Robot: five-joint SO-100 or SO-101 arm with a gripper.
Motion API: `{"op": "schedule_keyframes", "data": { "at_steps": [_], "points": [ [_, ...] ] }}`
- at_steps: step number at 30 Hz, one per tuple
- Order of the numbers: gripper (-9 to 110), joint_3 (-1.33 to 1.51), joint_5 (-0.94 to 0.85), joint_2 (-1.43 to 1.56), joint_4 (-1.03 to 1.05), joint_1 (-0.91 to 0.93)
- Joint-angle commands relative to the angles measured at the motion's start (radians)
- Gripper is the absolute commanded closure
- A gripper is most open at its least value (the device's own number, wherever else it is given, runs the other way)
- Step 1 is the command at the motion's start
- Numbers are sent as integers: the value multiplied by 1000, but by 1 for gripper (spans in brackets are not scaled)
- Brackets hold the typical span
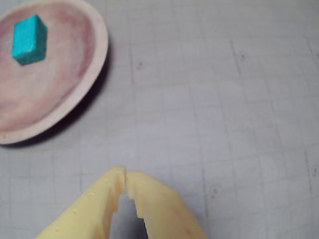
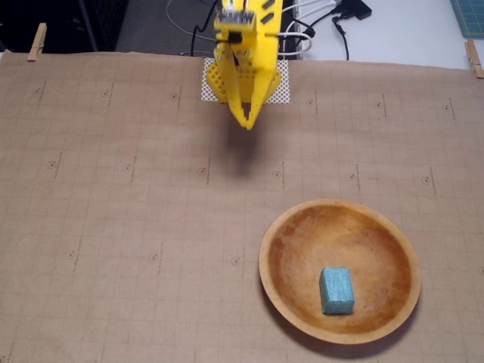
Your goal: Grasp a blue block and put it in the bowl.
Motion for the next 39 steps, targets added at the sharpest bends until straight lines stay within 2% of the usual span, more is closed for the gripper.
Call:
{"op": "schedule_keyframes", "data": {
  "at_steps": [1, 15, 27, 39],
  "points": [
    [105, 34, -6, 71, 2, -2],
    [105, 370, -28, 376, 14, -6],
    [105, 517, -98, 385, 14, -3],
    [105, 525, -152, 371, 29, 2]
  ]
}}
